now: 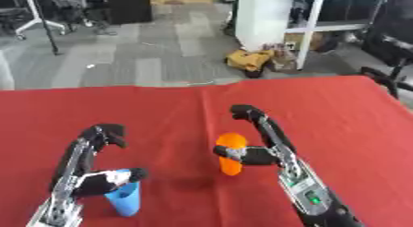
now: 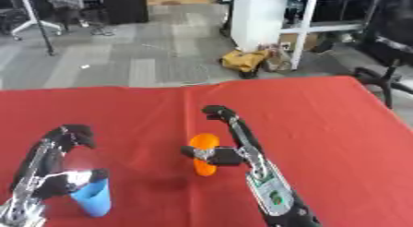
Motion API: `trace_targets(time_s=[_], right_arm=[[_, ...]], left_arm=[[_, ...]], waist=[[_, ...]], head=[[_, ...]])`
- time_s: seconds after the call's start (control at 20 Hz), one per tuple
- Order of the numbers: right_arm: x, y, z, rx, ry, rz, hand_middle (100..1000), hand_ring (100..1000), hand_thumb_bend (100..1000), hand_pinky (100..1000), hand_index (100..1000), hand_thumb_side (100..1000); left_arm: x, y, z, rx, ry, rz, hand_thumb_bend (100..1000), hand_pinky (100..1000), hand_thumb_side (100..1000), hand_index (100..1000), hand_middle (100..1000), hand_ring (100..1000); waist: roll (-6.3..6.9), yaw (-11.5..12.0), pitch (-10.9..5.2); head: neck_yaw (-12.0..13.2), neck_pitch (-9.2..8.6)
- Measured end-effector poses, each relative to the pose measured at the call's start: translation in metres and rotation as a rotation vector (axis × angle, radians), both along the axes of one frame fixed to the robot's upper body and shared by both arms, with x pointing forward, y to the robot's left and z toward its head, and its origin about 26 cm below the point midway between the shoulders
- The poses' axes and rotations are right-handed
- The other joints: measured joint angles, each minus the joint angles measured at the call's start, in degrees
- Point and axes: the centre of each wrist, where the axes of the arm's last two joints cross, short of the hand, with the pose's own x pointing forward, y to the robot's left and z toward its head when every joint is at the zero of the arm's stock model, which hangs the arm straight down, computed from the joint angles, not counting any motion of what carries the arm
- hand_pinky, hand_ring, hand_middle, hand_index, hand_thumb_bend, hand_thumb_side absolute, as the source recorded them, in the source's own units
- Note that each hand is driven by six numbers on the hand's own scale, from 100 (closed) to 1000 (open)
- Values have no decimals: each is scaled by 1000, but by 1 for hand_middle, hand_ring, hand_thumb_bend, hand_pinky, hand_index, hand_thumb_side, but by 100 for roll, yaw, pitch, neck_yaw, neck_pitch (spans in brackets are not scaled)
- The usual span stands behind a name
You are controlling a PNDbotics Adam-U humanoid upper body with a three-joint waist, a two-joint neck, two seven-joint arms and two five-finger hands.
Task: Pour the contents of one cup into another cup.
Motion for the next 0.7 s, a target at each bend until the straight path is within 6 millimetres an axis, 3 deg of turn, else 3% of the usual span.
trace_targets(time_s=[0.5, 0.7], right_arm=[[-6, -17, 32, 74, -127, -80, 784, 775, 724, 922, 781, 370], [-14, -22, 43, 120, -158, -109, 745, 717, 661, 841, 754, 390]], left_arm=[[-7, 2, 4, -20, -14, -17, 1000, 690, 301, 688, 569, 530], [-15, 10, 8, -24, -19, -20, 983, 689, 295, 692, 573, 531]], waist=[[-6, -31, 0], [-5, -19, -1]], head=[[10, 0], [32, 0]])
